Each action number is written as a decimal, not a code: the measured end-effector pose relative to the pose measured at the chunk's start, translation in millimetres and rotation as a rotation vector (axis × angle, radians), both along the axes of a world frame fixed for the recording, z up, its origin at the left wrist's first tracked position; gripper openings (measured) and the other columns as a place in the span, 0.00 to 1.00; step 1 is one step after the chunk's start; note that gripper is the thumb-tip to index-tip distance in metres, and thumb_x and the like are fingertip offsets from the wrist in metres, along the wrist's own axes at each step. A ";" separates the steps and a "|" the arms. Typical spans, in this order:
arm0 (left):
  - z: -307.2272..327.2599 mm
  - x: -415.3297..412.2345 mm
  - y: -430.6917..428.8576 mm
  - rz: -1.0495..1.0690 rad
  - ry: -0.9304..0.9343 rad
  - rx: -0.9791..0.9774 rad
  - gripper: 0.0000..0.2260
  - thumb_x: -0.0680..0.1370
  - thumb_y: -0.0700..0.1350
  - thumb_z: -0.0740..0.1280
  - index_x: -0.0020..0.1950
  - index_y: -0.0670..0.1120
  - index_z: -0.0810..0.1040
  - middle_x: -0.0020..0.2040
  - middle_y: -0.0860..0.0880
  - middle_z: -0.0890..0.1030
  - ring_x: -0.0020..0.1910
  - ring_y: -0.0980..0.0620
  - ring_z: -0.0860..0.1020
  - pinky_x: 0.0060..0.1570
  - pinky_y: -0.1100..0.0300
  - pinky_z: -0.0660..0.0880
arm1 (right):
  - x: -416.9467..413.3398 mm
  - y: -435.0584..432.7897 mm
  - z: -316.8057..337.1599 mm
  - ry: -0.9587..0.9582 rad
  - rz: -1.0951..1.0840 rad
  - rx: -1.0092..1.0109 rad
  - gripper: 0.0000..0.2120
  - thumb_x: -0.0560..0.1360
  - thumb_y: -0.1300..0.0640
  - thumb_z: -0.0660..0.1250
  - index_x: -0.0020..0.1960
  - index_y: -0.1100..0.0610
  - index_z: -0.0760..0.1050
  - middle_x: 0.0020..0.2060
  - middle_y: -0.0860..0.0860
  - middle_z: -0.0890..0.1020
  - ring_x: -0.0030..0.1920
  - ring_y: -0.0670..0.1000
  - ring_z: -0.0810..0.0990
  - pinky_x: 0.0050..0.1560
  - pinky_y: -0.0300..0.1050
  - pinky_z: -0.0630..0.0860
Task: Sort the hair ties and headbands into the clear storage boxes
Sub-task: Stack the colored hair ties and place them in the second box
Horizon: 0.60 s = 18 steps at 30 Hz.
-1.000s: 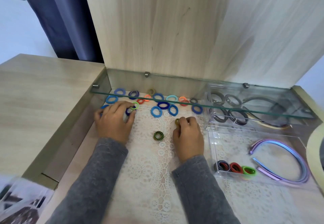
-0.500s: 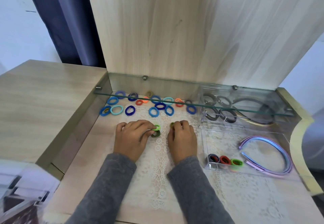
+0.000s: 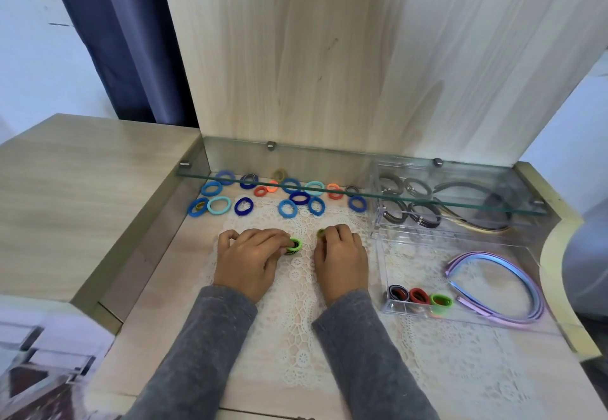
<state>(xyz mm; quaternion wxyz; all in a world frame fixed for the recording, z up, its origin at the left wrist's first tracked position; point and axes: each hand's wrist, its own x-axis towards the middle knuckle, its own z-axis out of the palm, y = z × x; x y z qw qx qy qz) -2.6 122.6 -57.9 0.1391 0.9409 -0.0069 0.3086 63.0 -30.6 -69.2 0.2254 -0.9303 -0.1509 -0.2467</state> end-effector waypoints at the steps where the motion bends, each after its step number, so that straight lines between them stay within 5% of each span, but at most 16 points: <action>1: -0.3 0.2 -0.3 0.002 0.006 0.000 0.07 0.74 0.48 0.67 0.50 0.57 0.82 0.51 0.61 0.82 0.49 0.58 0.79 0.51 0.54 0.60 | 0.0 -0.2 0.0 -0.003 0.001 -0.002 0.04 0.70 0.60 0.70 0.44 0.58 0.77 0.40 0.53 0.79 0.38 0.55 0.76 0.34 0.49 0.75; 18: 1.4 -0.8 -0.7 0.008 0.099 -0.071 0.11 0.76 0.47 0.63 0.56 0.58 0.78 0.53 0.60 0.81 0.54 0.59 0.77 0.55 0.54 0.60 | -10.5 -3.5 14.5 -0.067 0.307 0.145 0.07 0.77 0.53 0.61 0.49 0.52 0.76 0.47 0.46 0.78 0.45 0.48 0.74 0.43 0.44 0.69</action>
